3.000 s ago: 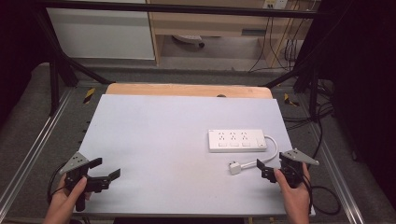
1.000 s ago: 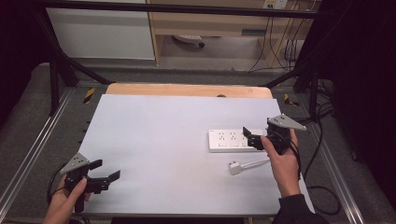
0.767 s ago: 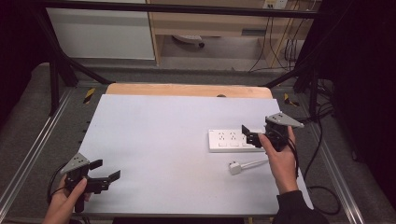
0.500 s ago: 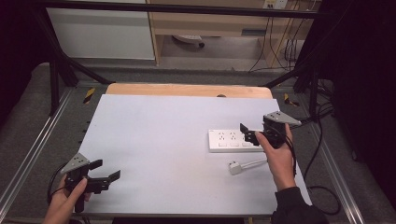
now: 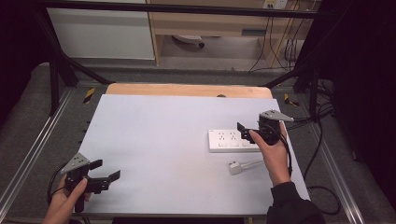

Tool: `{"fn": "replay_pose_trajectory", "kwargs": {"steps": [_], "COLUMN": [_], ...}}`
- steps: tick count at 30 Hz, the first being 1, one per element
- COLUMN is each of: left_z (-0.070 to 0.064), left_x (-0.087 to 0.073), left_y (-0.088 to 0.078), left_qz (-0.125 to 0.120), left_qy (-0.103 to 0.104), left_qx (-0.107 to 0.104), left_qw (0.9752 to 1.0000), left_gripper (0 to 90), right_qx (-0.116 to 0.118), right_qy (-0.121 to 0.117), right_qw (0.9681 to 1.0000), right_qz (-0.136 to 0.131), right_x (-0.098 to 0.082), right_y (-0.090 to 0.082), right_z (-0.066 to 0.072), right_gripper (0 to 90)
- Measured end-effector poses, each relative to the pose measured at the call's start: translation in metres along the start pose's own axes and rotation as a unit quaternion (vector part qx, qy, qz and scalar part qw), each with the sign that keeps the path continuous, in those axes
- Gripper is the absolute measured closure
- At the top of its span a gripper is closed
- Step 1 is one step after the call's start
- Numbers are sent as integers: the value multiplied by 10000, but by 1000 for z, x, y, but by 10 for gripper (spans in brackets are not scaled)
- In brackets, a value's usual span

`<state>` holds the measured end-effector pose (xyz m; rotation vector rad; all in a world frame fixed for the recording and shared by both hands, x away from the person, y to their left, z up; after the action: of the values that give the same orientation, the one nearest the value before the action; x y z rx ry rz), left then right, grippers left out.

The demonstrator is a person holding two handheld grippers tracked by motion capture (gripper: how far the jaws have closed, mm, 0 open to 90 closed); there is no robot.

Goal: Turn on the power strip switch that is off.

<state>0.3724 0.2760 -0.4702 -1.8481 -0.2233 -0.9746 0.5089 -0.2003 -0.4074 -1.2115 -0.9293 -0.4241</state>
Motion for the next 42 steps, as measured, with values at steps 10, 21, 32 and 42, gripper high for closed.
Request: {"fn": "replay_pose_trajectory", "kwargs": {"steps": [10, 21, 32, 42], "left_z": [0, 0, 0, 0], "left_x": [0, -1, -1, -1], "left_y": [1, 1, 1, 1], "left_qz": [19, 24, 23, 34], "left_qy": [4, 1, 5, 9], "left_qx": [18, 21, 21, 26], "left_qw": [10000, 10000, 10000, 10000], "left_gripper": [79, 79, 79, 79], "right_qx": [122, 192, 206, 274], "right_qy": [21, -159, -187, -278], "right_qw": [9999, 9997, 9996, 9990], "right_qz": [44, 81, 93, 216], "right_x": [-7, -18, -29, -42], "right_y": [8, 16, 22, 28], "right_z": [2, 12, 15, 20], "right_gripper": [416, 646, 747, 817]}}
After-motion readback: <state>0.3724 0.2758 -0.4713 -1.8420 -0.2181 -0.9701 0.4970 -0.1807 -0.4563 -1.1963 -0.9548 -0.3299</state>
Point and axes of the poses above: each handheld gripper's, and its own axes: y roughly forward along the jaws, x roughly out of its top, z roughly to its left, the point moved 9 cm from there along y, roughly forward along the jaws, and after that the axes turned 11 degrees about z, right-handed, at the moved point
